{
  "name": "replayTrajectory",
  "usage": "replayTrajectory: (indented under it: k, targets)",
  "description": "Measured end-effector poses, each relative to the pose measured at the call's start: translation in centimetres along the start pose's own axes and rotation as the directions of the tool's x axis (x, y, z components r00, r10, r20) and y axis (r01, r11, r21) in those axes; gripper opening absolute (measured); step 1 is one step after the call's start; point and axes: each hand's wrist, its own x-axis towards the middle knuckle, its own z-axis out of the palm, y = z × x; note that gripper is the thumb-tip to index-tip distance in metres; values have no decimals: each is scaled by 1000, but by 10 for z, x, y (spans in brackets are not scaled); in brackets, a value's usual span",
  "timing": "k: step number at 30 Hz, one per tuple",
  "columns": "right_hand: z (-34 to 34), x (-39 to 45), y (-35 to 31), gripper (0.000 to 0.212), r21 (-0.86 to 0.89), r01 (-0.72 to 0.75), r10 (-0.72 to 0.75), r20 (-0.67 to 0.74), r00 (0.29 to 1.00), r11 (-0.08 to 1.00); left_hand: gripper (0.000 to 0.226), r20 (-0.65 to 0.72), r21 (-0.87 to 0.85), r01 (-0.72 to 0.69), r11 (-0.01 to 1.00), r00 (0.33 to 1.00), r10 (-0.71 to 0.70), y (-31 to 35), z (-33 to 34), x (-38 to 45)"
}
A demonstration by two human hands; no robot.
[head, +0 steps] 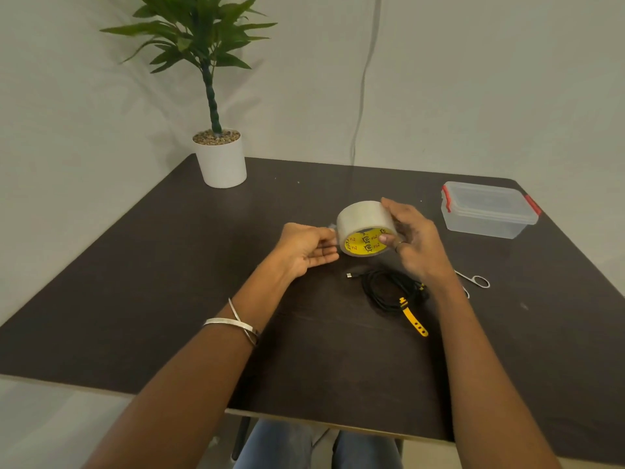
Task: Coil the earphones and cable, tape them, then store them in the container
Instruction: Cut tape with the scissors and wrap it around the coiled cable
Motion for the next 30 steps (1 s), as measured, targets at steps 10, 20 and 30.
replayTrajectory:
  k: [10,20,30]
  targets:
    - [0,4,-4,62,-307,92,-81,48,996,947,13,-143,-110,-193,975,974,177,-5,5,0]
    - [-7,6,3,60,-446,94,-94,22,995,890,12,-50,-116,-163,980,986,159,9,-7,3]
    - [-51,-21,-11,44,-351,-354,324,-143,935,867,3,-3,-256,-56,965,998,57,-11,14,11]
